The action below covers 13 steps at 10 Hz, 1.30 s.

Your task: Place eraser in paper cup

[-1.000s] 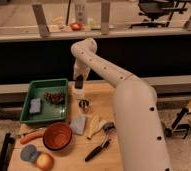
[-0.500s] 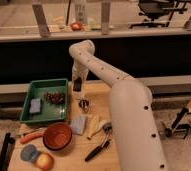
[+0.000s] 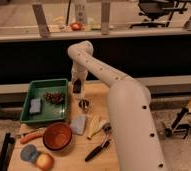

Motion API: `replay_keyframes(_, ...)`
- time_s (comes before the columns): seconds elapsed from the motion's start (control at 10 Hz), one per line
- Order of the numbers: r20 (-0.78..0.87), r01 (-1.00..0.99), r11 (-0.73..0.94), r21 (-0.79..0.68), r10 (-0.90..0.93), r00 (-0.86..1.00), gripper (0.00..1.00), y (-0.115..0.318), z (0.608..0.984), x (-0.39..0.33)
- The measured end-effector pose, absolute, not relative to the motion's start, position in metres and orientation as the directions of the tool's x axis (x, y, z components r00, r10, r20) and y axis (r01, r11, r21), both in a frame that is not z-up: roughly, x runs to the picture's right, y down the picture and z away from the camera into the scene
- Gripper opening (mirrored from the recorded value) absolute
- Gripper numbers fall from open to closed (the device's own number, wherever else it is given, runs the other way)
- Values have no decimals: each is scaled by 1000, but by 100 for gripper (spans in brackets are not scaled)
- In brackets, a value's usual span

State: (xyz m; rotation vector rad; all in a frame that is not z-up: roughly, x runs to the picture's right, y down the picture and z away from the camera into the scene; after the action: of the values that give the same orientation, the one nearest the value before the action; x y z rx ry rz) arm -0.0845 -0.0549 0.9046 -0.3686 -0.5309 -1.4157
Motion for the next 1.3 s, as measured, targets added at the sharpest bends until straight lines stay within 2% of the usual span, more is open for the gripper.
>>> replay_keyframes(0.5, 558, 985, 168, 49, -822, 113, 69, -52, 907, -72)
replay_keyframes(0.6, 560, 984, 169, 51, -821, 112, 77, -51, 908, -74)
replay_keyframes(0.7, 562, 984, 168, 53, -820, 110, 80, -51, 908, -75)
replay_keyframes(1.3, 573, 986, 156, 56, -814, 96, 80, -53, 911, -76)
